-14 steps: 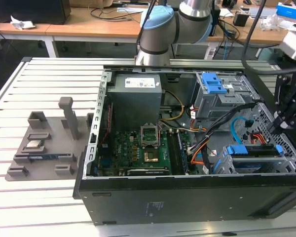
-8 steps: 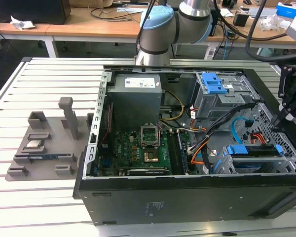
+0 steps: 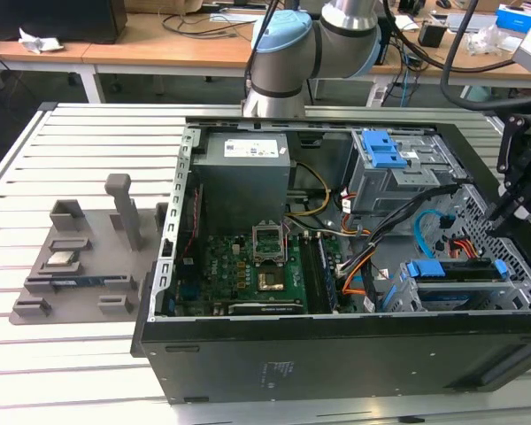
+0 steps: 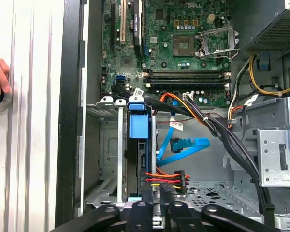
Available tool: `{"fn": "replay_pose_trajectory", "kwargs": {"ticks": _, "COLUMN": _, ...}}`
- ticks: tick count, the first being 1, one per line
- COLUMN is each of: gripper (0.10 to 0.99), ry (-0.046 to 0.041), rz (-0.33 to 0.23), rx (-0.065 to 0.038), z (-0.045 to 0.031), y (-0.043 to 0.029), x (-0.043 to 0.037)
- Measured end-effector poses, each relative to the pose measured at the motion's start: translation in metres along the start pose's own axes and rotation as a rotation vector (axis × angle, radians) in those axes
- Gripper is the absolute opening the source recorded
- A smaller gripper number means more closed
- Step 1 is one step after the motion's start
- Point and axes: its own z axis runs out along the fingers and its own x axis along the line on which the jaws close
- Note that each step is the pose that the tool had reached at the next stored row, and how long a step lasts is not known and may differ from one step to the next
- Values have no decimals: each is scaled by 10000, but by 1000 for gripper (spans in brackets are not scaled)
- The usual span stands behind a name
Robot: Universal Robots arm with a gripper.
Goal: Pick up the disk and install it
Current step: 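Insert the second disk wire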
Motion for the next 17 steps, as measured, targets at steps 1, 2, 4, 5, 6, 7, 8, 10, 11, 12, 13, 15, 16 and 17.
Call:
{"fn": "replay_pose_trajectory", "kwargs": {"ticks": 1, "gripper": 294, "ry": 0, "rz": 0, "rx": 0, "z": 0, "y": 0, "x": 0}}
{"fn": "replay_pose_trajectory", "kwargs": {"ticks": 2, "gripper": 294, "ry": 0, "rz": 0, "rx": 0, "z": -1, "y": 0, "x": 0}}
{"fn": "replay_pose_trajectory", "kwargs": {"ticks": 4, "gripper": 361, "ry": 4, "rz": 1, "rx": 0, "z": -3, "y": 4, "x": -3}}
{"fn": "replay_pose_trajectory", "kwargs": {"ticks": 5, "gripper": 361, "ry": 1, "rz": 0, "rx": 0, "z": 7, "y": 34, "x": -27}}
{"fn": "replay_pose_trajectory", "kwargs": {"ticks": 6, "gripper": 361, "ry": 3, "rz": 0, "rx": 0, "z": 20, "y": 78, "x": -55}}
{"fn": "replay_pose_trajectory", "kwargs": {"ticks": 7, "gripper": 361, "ry": 1, "rz": -1, "rx": 0, "z": 38, "y": 132, "x": -75}}
{"fn": "replay_pose_trajectory", "kwargs": {"ticks": 8, "gripper": 361, "ry": 2, "rz": -1, "rx": 0, "z": 65, "y": 225, "x": -97}}
{"fn": "replay_pose_trajectory", "kwargs": {"ticks": 10, "gripper": 361, "ry": 0, "rz": 1, "rx": 0, "z": 136, "y": 409, "x": -114}}
{"fn": "replay_pose_trajectory", "kwargs": {"ticks": 11, "gripper": 361, "ry": 0, "rz": -1, "rx": 0, "z": 159, "y": 421, "x": -114}}
{"fn": "replay_pose_trajectory", "kwargs": {"ticks": 12, "gripper": 361, "ry": 1, "rz": -6, "rx": 0, "z": 170, "y": 424, "x": -115}}
{"fn": "replay_pose_trajectory", "kwargs": {"ticks": 13, "gripper": 361, "ry": 3, "rz": -11, "rx": 1, "z": 178, "y": 430, "x": -115}}
{"fn": "replay_pose_trajectory", "kwargs": {"ticks": 15, "gripper": 361, "ry": 2, "rz": -13, "rx": 1, "z": 184, "y": 436, "x": -115}}
{"fn": "replay_pose_trajectory", "kwargs": {"ticks": 16, "gripper": 345, "ry": 1, "rz": -13, "rx": 1, "z": 186, "y": 438, "x": -115}}
{"fn": "replay_pose_trajectory", "kwargs": {"ticks": 17, "gripper": 345, "ry": 2, "rz": -13, "rx": 1, "z": 187, "y": 440, "x": -115}}
